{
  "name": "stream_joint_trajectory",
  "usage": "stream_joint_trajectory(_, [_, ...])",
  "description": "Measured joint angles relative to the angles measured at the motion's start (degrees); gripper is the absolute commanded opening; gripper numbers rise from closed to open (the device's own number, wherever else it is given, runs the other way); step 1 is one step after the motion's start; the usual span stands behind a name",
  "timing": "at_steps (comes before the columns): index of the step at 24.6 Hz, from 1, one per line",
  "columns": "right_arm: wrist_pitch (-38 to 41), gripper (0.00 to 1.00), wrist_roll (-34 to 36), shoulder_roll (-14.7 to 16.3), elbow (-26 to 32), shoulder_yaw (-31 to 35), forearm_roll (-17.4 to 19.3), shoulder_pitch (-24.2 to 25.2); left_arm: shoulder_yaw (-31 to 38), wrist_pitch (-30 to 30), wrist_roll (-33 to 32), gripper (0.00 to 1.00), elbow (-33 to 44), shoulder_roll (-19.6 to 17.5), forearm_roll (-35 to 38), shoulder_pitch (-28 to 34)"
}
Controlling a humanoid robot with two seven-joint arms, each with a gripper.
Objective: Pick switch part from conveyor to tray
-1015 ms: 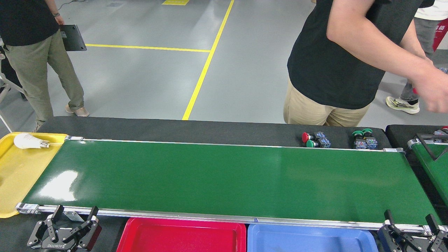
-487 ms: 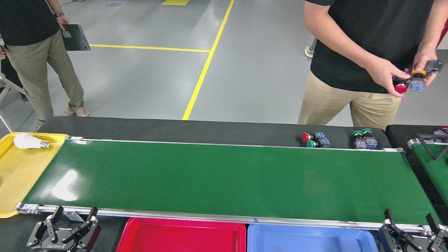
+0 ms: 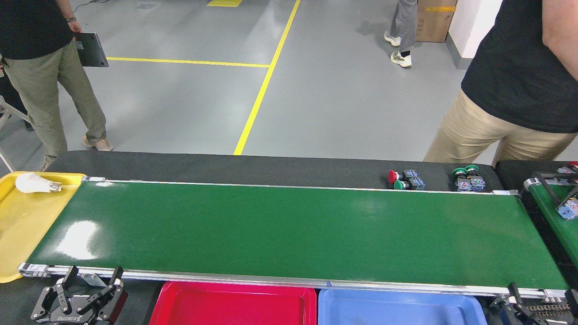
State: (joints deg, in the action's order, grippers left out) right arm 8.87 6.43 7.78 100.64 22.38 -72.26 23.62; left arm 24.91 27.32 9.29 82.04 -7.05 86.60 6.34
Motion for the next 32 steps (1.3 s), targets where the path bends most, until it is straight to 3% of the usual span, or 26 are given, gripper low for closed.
stream_joint_trajectory(6, [0.34,1.00,-0.96,-0.49,0.00,0.05,0.53,0.13,0.07,-0.05,-0.01,1.00,-0.01,-0.33,0.00,-0.32])
stream_joint_trajectory(11, [0.52,1.00,-8.72,-0.56,0.00,2.13,0.98,0.04,0.15,-0.06,-0.08,1.00,-0.15,-0.39,0.00,-0.45])
stream_joint_trajectory(14, [0.53,1.00,-11.15,-0.64,-0.01,2.73,3.66,-0.86,0.15,-0.06,-0.12,1.00,-0.06,-0.39,0.00,-0.45])
stream_joint_trajectory(18, [0.53,1.00,-11.66,-0.83,-0.18,2.76,6.21,-3.27,0.03,-0.07,-0.18,1.00,0.00,-0.39,0.00,-0.46])
stream_joint_trajectory(32, [0.76,1.00,-9.25,-0.82,-2.42,2.67,6.35,-5.98,-0.21,-0.07,-0.18,1.00,-0.03,-0.39,0.00,-0.49])
